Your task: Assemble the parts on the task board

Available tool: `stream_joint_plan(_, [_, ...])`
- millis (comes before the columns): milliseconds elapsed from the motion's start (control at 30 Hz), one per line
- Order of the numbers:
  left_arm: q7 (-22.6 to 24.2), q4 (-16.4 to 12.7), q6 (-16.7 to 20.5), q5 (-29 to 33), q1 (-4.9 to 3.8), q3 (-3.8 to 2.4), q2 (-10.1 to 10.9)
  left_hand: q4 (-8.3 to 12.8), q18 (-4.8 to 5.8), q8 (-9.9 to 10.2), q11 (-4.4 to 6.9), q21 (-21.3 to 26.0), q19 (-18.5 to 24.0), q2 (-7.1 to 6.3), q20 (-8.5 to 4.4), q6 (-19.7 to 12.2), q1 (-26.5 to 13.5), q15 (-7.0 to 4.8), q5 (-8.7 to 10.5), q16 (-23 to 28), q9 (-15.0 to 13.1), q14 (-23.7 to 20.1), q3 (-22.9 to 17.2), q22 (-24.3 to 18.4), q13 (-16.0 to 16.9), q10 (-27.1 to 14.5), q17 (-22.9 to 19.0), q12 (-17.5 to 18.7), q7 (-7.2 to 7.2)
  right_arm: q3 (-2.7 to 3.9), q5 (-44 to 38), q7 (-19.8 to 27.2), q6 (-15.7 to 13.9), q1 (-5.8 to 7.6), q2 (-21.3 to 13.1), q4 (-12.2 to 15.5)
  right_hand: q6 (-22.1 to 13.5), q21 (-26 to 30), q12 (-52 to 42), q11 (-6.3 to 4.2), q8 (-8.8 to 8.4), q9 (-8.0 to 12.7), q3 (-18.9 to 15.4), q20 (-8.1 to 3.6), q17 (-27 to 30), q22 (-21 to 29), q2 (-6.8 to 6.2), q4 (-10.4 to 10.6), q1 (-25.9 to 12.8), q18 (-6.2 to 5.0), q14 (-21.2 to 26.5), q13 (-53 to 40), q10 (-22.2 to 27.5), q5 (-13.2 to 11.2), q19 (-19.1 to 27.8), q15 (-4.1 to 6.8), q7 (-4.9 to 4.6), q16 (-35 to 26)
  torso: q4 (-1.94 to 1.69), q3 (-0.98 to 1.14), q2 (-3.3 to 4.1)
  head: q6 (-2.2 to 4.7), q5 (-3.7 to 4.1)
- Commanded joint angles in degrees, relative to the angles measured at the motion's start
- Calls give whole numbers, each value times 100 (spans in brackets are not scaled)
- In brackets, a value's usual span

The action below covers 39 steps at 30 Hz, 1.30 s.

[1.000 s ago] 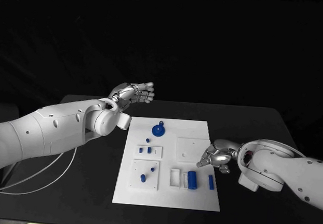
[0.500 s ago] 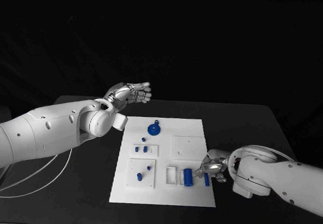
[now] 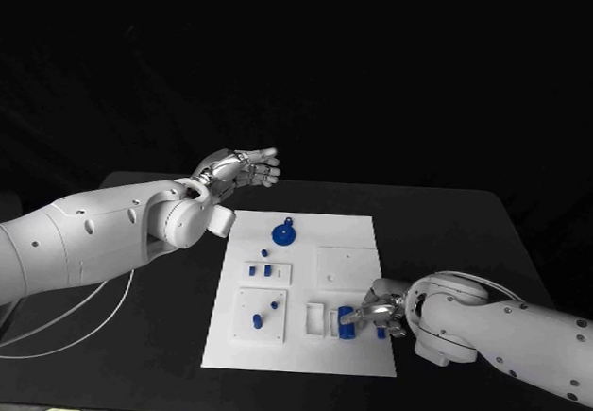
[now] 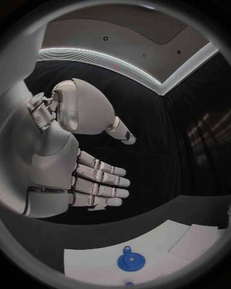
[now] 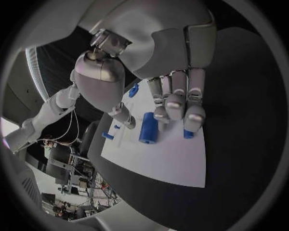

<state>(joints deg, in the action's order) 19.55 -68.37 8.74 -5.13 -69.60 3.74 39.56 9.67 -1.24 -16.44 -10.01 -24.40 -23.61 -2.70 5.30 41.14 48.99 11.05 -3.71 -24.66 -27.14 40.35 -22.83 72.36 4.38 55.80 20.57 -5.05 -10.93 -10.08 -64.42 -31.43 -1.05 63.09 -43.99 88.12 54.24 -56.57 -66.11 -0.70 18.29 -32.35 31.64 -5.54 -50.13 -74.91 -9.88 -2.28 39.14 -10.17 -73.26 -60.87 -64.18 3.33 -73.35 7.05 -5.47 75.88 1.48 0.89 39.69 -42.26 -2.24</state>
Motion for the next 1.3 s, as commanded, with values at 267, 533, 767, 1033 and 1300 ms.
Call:
stream_joint_plan(267, [75, -45, -105, 25, -3, -4, 0, -10, 74, -9, -24, 31, -34, 34, -8, 44, -20, -14, 33, -27, 7, 43, 39, 9, -9, 41, 1, 1, -37, -33, -321, -50, 2, -92, 199, -216, -32, -36, -1, -6, -43, -14, 42, -39, -23, -113, -72, 59, 36, -483, -32, -19, -35, -30, 12, -5, -27, -5, 5, 6, 2, -32, -64])
stream_joint_plan(533, [73, -47, -106, 26, -4, -4, -12, -12, 76, -7, -28, 35, -37, 32, -9, 42, -25, -12, 34, -24, 10, 42, 41, 10, -12, 42, -1, 7, -40, -79, -335, -51, 9, -107, 342, -366, -30, -53, -2, -2, -53, -26, 81, -43, -38, -114, -23, 53, 91, -483, -36, -33, -36, -28, 13, -9, -30, -9, 11, 5, 2, -55, -73])
stream_joint_plan(767, [67, -47, -105, 30, -4, -4, -24, -27, 80, -1, -43, 47, -39, 28, -7, 38, -51, -8, 47, -16, 17, 43, 53, 10, -19, 44, -8, 23, -51, -127, -330, -45, 81, -124, 453, -431, -22, -88, -5, 1, -64, -45, 87, -44, -62, -118, 35, -30, 182, -483, -45, -54, -42, -23, 8, -13, -33, -11, 12, 4, 2, -66, -64])
stream_joint_plan(1033, [61, -48, -100, 30, -4, -4, -32, -27, 80, 0, -44, 50, -39, 28, -8, 38, -52, -8, 49, -15, 18, 43, 54, 10, -21, 45, -9, 27, -51, -143, -336, -130, 118, -124, 471, -423, 22, -128, 8, -5, -74, -92, 490, -37, -102, -99, -117, 8, 419, -483, -67, -78, -72, -50, -27, -8, -27, -28, 11, -2, 1, -73, -61])
stream_joint_plan(1300, [60, -52, -97, 30, -5, -4, -29, -26, 81, 1, -45, 53, -39, 29, -9, 38, -50, -8, 49, -13, 20, 44, 53, 10, -22, 46, -10, 31, -52, -152, -294, -137, 37, -123, 447, -384, 81, -173, 13, -19, -52, -130, 570, -42, -128, -107, -8, -82, 517, -483, -74, -86, -91, -51, -61, 5, -11, -26, 13, -4, 1, -87, -60])
